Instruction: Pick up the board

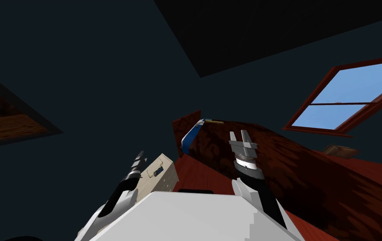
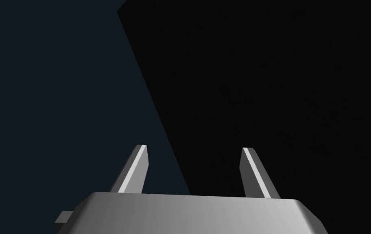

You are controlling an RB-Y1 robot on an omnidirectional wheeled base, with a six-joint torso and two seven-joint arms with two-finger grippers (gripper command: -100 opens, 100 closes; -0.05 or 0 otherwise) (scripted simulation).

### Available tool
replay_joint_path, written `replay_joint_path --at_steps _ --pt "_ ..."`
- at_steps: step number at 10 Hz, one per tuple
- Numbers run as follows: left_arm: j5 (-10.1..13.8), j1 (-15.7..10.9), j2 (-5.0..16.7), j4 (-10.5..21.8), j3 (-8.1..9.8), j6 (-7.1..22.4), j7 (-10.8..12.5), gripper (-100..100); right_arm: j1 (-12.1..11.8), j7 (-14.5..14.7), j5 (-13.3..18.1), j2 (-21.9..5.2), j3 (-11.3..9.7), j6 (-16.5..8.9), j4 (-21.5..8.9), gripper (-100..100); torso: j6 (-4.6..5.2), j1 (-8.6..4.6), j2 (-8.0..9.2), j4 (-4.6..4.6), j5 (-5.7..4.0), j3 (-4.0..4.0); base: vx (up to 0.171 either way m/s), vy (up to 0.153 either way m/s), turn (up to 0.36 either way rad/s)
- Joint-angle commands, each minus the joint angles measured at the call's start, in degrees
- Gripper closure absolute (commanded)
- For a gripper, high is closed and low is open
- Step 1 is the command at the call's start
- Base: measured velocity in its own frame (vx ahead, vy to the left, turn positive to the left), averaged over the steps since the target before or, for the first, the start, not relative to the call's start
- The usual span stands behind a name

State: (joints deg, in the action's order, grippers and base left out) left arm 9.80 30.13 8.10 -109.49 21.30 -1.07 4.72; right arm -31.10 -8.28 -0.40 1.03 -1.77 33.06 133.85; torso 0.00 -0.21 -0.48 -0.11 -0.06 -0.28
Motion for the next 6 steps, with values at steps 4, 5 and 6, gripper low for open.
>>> replay_joint_path --at_steps 4,5,6 --pt "1.7 -0.7 1.0 6.4 2.57 5.9 1.4 -100 0.0 0.0 0.0 0.0 0.0 0.0 0.0 0 0.0 -0.13 0.0 -0.01 -0.02 -0.01 0.101 -0.087 0.064" --pt "2.4 -1.1 1.3 8.1 3.42 7.9 1.8 -100 0.0 0.0 0.0 0.0 0.0 0.0 0.0 0 0.02 -0.06 0.03 0.0 -0.02 0.0 0.109 -0.057 0.057" --pt "2.4 -1.1 1.3 8.6 3.42 8.4 1.8 -100 0.0 0.0 0.0 0.0 0.0 0.0 0.0 0 0.01 0.06 0.01 0.0 0.01 0.0 0.087 -0.05 0.032"
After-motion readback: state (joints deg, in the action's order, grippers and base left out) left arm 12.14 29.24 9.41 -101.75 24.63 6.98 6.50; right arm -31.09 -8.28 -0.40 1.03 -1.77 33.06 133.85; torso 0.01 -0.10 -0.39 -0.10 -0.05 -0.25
